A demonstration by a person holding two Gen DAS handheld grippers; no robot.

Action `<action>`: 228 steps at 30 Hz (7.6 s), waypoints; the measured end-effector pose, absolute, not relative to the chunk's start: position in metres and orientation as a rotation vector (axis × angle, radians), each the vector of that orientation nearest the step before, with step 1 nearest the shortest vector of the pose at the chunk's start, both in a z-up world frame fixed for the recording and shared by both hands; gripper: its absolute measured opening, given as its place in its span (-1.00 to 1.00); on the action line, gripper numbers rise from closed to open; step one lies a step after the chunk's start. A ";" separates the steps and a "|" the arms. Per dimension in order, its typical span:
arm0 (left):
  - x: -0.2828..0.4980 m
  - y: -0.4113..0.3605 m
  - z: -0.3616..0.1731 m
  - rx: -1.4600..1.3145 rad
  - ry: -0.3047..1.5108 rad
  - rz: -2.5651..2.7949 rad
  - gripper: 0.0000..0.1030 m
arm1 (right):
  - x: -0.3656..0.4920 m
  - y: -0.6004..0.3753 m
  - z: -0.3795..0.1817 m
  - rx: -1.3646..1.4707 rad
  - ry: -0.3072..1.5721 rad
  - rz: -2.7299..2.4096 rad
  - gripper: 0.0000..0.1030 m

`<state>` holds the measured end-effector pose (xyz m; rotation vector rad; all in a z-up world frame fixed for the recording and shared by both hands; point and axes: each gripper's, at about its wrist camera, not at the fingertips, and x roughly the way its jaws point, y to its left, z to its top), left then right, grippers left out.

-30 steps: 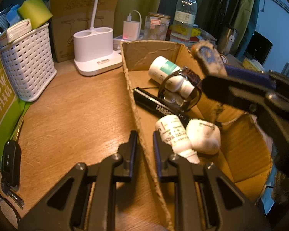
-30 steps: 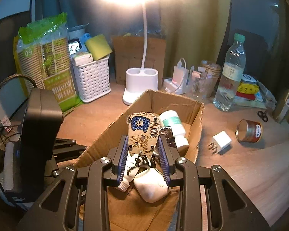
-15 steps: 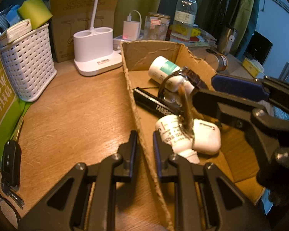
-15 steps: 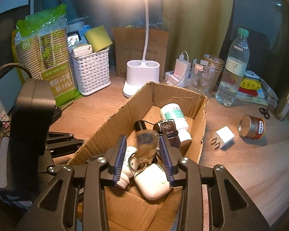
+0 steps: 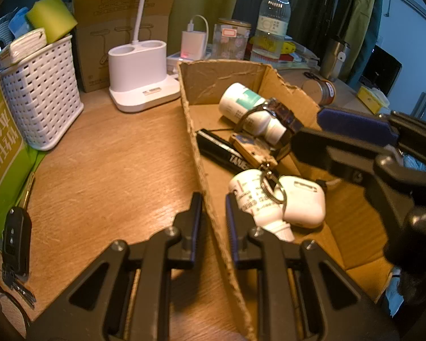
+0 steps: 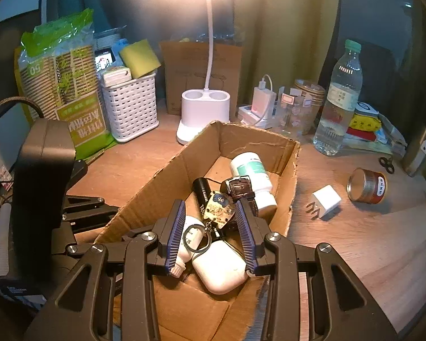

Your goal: Organize rigid objects

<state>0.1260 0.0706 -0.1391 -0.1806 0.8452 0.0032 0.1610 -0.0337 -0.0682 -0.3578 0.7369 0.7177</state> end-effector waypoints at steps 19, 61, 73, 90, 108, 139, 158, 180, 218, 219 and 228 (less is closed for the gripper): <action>0.126 0.070 -0.139 -0.180 0.845 0.003 -0.66 | 0.183 -0.073 -0.053 -0.292 0.707 0.611 -0.13; 0.126 0.069 -0.139 -0.180 0.846 0.004 -0.65 | 0.304 -0.116 -0.123 -0.405 0.822 0.517 0.53; 0.126 0.069 -0.139 -0.180 0.846 0.004 -0.65 | 0.322 -0.098 -0.137 -0.451 0.858 0.572 0.53; 0.126 0.069 -0.139 -0.180 0.847 0.003 -0.65 | 0.332 -0.096 -0.143 -0.397 0.912 0.596 0.26; 0.126 0.069 -0.139 -0.180 0.847 0.004 -0.65 | 0.312 -0.094 -0.120 -0.407 0.839 0.565 0.25; 0.129 0.068 -0.142 -0.179 0.858 0.006 -0.65 | 0.185 -0.088 -0.047 -0.342 0.640 0.729 0.25; 0.130 0.068 -0.142 -0.179 0.859 0.006 -0.65 | 0.148 -0.063 -0.070 -0.412 0.691 0.833 0.25; 0.130 0.069 -0.141 -0.177 0.858 0.007 -0.65 | 0.143 -0.056 -0.078 -0.434 0.725 0.862 0.45; 0.129 0.070 -0.140 -0.174 0.857 0.010 -0.64 | 0.175 -0.100 -0.057 -0.352 0.701 0.674 0.45; 0.130 0.070 -0.140 -0.174 0.857 0.010 -0.64 | 0.176 -0.100 -0.058 -0.353 0.703 0.672 0.45; 0.129 0.069 -0.139 -0.171 0.855 0.011 -0.64 | 0.193 -0.112 -0.066 -0.334 0.719 0.630 0.45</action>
